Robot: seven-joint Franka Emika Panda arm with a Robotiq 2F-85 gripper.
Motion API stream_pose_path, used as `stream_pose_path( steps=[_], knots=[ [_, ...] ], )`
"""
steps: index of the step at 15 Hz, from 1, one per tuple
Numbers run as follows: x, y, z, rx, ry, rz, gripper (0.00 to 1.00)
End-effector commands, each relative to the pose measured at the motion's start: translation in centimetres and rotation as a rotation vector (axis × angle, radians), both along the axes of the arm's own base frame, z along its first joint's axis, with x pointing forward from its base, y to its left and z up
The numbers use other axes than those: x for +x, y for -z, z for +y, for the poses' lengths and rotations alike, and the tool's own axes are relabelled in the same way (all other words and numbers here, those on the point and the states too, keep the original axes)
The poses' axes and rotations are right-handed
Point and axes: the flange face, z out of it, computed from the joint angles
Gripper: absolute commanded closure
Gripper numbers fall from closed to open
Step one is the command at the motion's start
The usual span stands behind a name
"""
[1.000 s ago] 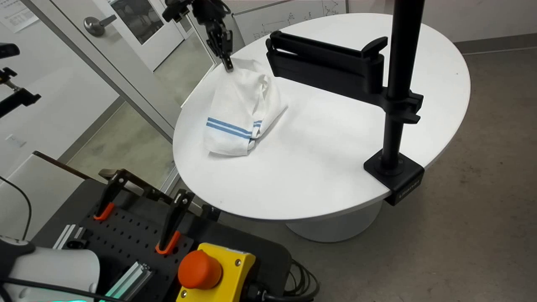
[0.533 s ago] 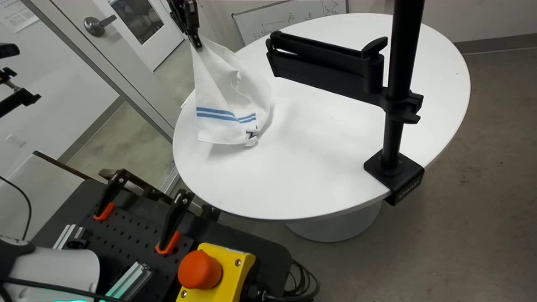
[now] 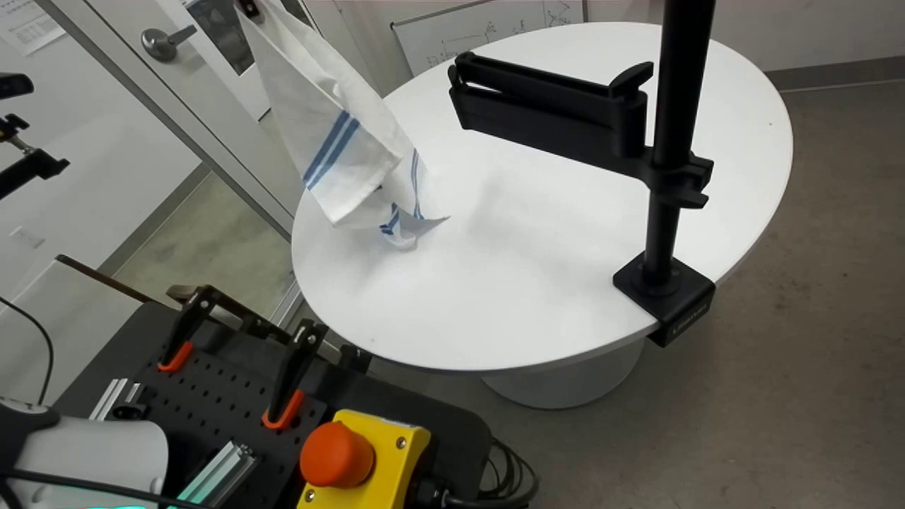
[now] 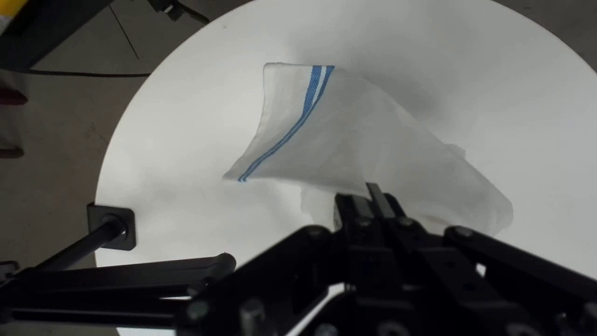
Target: Hang the cloth on the stand
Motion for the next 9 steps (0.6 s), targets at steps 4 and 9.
stream_pose_path(
  steps=[4, 9],
  knots=[
    [-6.6, -9.3, -2.8, 0.011, 0.181, -0.212, 1.00],
    [-9.8, -14.8, -5.4, -0.001, 0.293, -0.353, 1.00]
  ],
)
